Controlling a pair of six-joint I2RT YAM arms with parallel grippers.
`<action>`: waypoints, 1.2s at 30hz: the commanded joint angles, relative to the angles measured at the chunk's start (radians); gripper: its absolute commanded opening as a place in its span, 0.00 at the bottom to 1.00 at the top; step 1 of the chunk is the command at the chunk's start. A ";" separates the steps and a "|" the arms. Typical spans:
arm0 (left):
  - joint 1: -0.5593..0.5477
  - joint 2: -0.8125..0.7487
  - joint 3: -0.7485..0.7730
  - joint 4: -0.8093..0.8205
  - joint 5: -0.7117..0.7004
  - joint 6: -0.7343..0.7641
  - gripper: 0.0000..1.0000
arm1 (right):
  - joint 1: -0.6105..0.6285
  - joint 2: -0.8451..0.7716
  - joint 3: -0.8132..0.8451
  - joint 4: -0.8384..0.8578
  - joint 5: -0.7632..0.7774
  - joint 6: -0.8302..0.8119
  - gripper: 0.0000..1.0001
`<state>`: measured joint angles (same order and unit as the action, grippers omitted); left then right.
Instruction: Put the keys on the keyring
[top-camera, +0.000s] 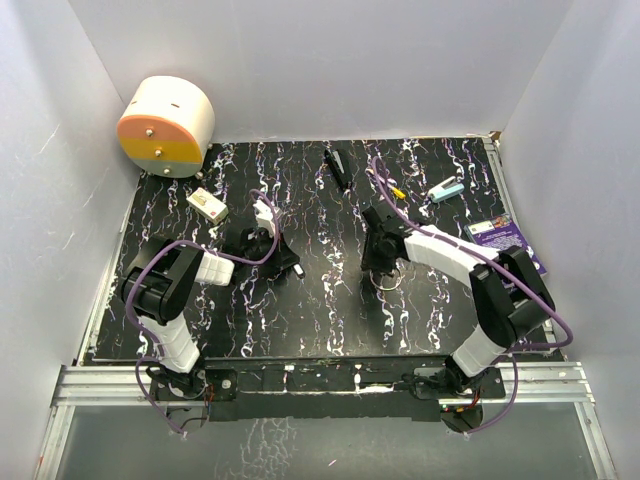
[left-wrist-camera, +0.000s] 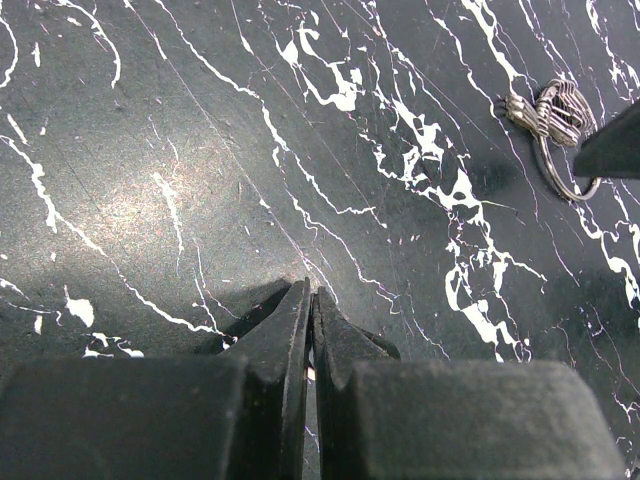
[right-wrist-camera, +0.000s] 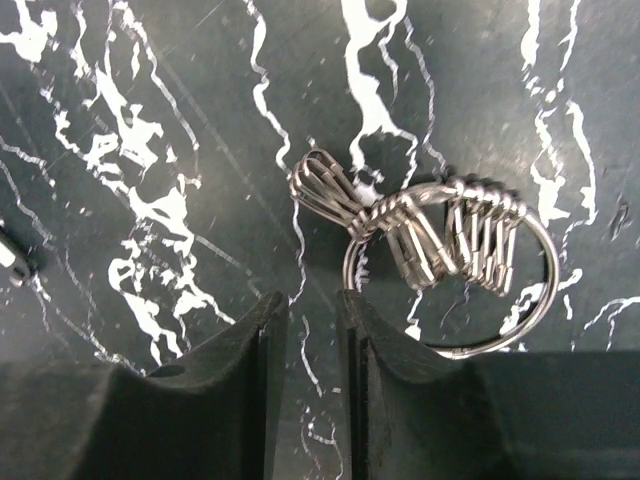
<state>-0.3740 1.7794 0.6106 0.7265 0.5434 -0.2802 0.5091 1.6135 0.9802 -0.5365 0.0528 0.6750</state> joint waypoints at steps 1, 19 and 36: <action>0.007 -0.015 0.014 -0.065 0.000 0.022 0.00 | 0.021 -0.046 0.051 -0.076 0.015 0.056 0.33; 0.007 -0.009 0.021 -0.075 -0.002 0.033 0.00 | 0.067 -0.072 0.042 0.201 0.078 -0.499 0.21; 0.008 -0.020 0.017 -0.065 0.002 0.037 0.00 | 0.066 0.070 0.068 0.219 0.083 -0.525 0.32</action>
<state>-0.3740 1.7790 0.6220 0.7055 0.5510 -0.2649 0.5758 1.6955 1.0100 -0.3828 0.1184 0.1558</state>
